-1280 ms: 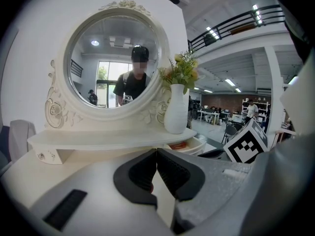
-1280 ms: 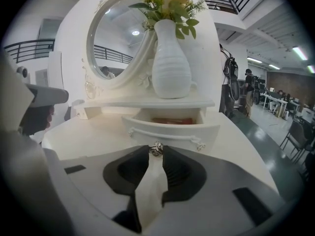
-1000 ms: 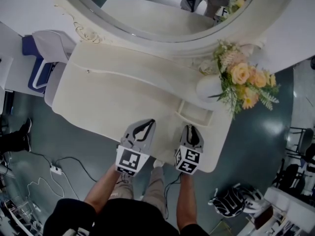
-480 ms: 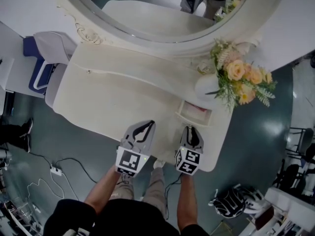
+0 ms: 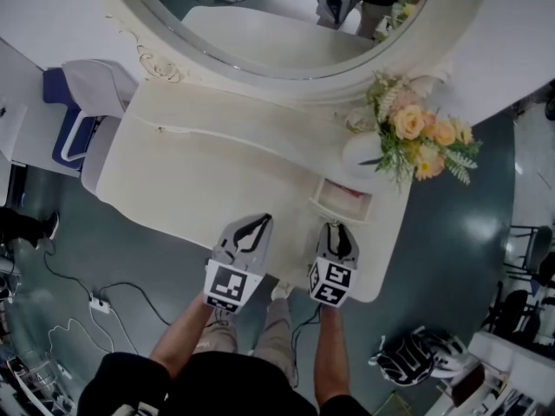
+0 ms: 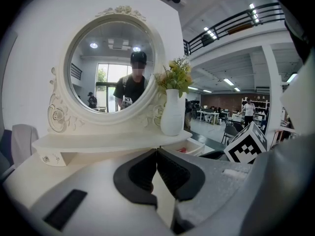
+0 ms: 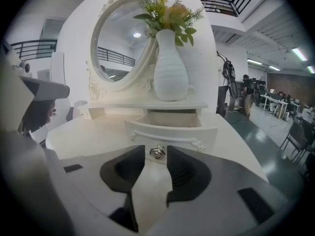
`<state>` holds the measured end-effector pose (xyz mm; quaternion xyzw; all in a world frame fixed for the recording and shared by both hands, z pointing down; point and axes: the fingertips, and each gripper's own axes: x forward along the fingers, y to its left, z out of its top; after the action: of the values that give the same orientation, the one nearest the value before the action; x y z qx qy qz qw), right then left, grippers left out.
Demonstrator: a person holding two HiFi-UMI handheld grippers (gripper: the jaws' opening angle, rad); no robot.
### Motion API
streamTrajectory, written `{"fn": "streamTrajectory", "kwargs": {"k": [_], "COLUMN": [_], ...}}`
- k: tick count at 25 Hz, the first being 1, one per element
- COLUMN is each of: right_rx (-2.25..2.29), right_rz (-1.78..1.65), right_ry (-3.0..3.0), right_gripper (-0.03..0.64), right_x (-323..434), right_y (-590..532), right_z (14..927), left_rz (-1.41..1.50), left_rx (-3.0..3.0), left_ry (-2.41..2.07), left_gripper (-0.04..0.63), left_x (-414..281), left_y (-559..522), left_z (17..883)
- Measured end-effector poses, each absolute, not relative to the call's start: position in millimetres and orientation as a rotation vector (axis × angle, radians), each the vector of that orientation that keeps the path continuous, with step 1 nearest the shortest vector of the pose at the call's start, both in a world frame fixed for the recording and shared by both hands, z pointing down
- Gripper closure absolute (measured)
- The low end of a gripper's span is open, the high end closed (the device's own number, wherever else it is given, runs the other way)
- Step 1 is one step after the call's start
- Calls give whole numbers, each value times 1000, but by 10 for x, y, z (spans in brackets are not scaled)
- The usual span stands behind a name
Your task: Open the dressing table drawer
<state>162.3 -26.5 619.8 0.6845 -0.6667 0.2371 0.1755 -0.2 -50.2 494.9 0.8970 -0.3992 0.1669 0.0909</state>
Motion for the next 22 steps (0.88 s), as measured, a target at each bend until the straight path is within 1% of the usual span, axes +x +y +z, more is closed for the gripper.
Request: {"fn": "streamTrajectory", "kwargs": {"k": [1,7,22], "right_rx": [1935,1951,2087], "right_rz": [673,644,487], "right_ry": [-1897,-1903,-1907], "right_gripper": [463,437,437], "right_x": [1609,1608,1622], "right_y": [-264,-231,-101], "right_z": [6175,5949,4975], "left_rz": [496,469,367], "left_rx": [2668,2696,2817], "left_ry": [-1187,-1182,-1120], "left_gripper": [591,591,591], "left_x": [-10,-6,-20], "left_y": [-500,-487,-398], "left_z": [4930,4728,4006]}}
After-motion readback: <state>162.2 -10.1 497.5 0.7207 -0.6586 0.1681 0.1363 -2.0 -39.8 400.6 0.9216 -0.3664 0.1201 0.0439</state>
